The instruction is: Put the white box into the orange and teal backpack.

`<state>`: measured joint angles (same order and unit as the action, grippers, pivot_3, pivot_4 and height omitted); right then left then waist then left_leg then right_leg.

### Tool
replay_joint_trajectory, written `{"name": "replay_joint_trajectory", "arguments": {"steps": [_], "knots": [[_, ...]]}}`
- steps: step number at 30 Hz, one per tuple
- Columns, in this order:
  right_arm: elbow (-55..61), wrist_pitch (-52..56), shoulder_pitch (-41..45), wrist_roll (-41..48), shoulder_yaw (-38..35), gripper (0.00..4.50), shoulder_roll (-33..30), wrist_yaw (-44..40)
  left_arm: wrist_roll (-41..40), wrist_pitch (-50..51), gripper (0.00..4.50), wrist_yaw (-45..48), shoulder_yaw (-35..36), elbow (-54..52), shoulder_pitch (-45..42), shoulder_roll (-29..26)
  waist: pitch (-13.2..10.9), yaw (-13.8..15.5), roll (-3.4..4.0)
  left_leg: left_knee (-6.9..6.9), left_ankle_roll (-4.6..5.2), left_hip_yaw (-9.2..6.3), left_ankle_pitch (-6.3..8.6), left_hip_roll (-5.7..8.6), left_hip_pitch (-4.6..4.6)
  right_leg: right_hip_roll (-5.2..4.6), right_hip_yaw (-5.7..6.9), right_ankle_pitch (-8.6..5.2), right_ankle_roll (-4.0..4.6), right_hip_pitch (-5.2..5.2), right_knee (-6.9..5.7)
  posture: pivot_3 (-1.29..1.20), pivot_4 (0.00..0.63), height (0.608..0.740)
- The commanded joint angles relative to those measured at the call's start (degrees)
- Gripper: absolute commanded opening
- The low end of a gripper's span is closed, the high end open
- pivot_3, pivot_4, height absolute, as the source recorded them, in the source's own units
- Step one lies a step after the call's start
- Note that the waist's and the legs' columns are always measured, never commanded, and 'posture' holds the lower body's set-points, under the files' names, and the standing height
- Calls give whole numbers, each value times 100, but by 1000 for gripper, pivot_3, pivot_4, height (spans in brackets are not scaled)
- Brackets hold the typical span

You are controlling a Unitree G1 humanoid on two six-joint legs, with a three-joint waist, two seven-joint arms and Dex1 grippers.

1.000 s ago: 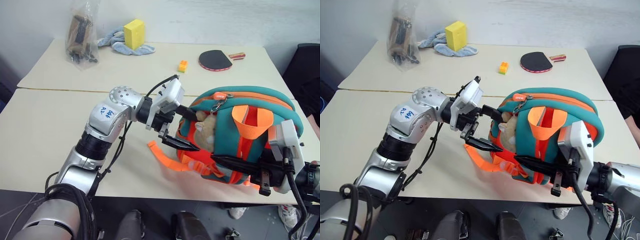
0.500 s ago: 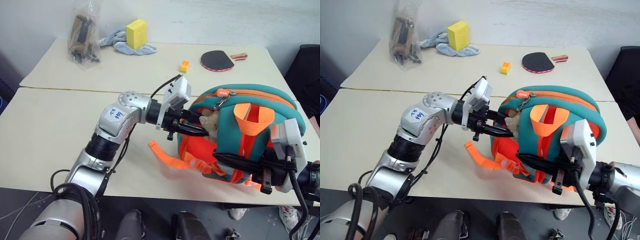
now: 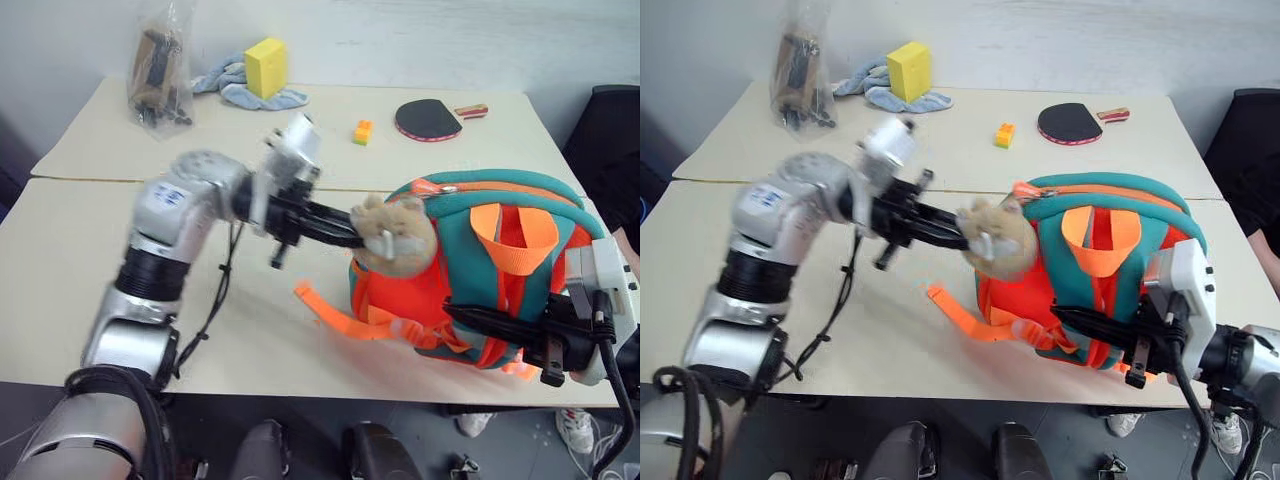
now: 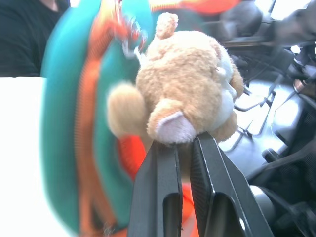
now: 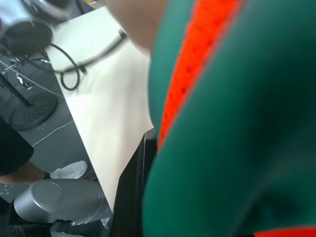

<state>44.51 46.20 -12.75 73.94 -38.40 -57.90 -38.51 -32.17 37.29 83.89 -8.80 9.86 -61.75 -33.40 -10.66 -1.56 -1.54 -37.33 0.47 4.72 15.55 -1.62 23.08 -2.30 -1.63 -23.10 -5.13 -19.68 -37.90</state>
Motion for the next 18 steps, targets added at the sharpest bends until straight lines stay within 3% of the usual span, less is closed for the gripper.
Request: {"name": "replay_joint_trajectory", "arguments": {"steps": [1, 4, 9, 14, 18], "knots": [[-71, -127, 23, -19, -220, 0, 50, -90, 411, -645, 14, 424, 157, 922, -312, -394, 0, 5, 0, -1, 0, 0, 0, 0, -1, 0, 0, 0, 0, 1, 0, 0, 150, 740], [-17, -137, -99, -62, -251, 0, 91, -297, 987, -1322, 14, 665, -97, 1795, -455, -708, 0, 9, -1, -4, 3, 0, 1, 1, 1, -2, 0, 0, 0, 0, 1, 0, 150, 740], [183, -204, -334, 105, -373, 0, 161, -638, 1561, -2437, 14, 860, -660, 1966, 92, -976, 0, 0, 0, 8, 6, 0, 4, 1, 8, -4, -1, 0, 0, -3, 7, 0, 150, 740], [-9, -281, -152, 118, -321, 0, 166, -461, 1894, -2794, 14, 533, -1088, 1142, 968, -779, 0, -2, -1, 0, 8, 0, 6, 0, 1, -9, -2, 0, 0, 1, 3, 0, 150, 740], [-109, -340, -46, -14, -296, 0, 267, -304, 2589, -3592, 14, -390, -1381, 1130, 1366, -225, 0, 11, -1, -1, 10, -1, 6, 0, 4, -8, 0, 0, 0, -1, 1, 0, 150, 740]]}}
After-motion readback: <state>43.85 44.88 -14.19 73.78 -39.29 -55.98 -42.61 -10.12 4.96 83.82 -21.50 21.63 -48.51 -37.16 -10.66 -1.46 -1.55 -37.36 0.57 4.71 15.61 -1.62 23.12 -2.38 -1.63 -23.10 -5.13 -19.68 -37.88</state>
